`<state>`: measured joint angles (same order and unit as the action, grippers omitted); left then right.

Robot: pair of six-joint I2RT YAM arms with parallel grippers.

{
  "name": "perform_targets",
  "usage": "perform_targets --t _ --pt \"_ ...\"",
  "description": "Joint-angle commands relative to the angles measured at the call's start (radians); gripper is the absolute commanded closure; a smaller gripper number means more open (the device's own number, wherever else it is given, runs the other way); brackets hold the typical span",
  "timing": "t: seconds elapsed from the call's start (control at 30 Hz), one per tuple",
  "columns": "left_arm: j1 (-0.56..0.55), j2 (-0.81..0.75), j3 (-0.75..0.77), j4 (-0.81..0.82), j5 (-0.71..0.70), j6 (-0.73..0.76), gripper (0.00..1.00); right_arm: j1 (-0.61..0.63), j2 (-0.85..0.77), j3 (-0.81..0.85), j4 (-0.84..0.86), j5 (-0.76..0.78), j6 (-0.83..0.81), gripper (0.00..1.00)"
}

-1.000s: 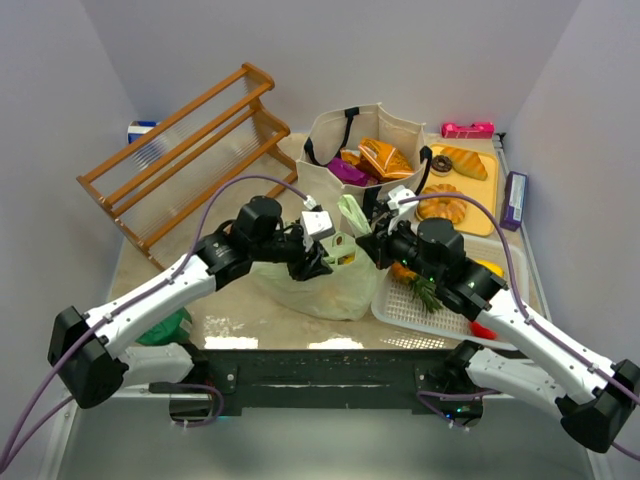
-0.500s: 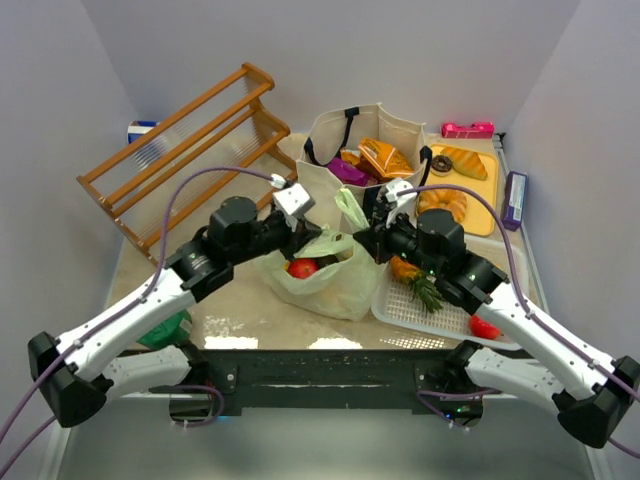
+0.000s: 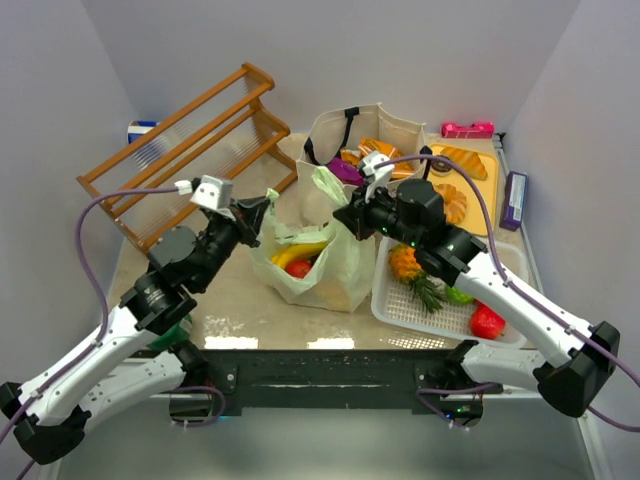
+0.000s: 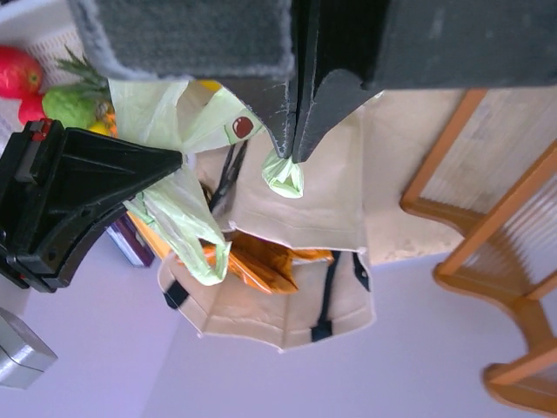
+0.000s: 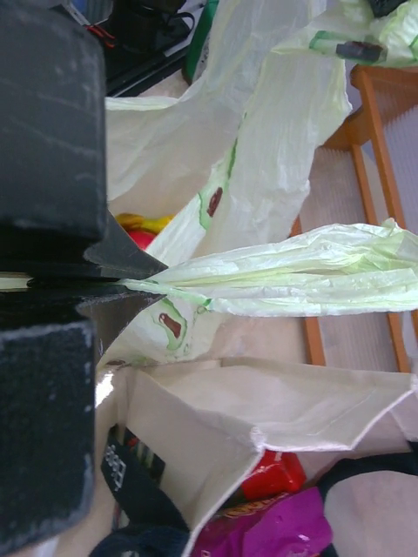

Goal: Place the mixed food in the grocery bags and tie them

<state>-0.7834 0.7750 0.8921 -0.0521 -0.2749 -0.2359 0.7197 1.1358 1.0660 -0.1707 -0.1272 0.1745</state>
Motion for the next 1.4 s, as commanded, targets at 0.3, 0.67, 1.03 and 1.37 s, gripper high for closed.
perform_targets --t 0.3,0.67,1.03,1.37 --pt "0.001 -0.066 -0.087 0.204 -0.222 -0.077 1.0 -0.187 0.022 0.108 0.051 -0.063 -0.078 1.0" --pt "-0.001 -0.026 -0.188 0.379 -0.11 -0.102 1.0 -0.192 -0.129 0.15 0.016 -0.095 0.03 0.13" --pt "0.0 -0.028 -0.203 0.377 0.032 -0.273 1.0 -0.077 0.051 0.094 0.404 -0.448 0.229 0.37" --pt "0.0 -0.016 -0.185 0.342 0.059 -0.344 1.0 -0.029 0.166 0.114 0.488 -0.48 0.237 0.46"
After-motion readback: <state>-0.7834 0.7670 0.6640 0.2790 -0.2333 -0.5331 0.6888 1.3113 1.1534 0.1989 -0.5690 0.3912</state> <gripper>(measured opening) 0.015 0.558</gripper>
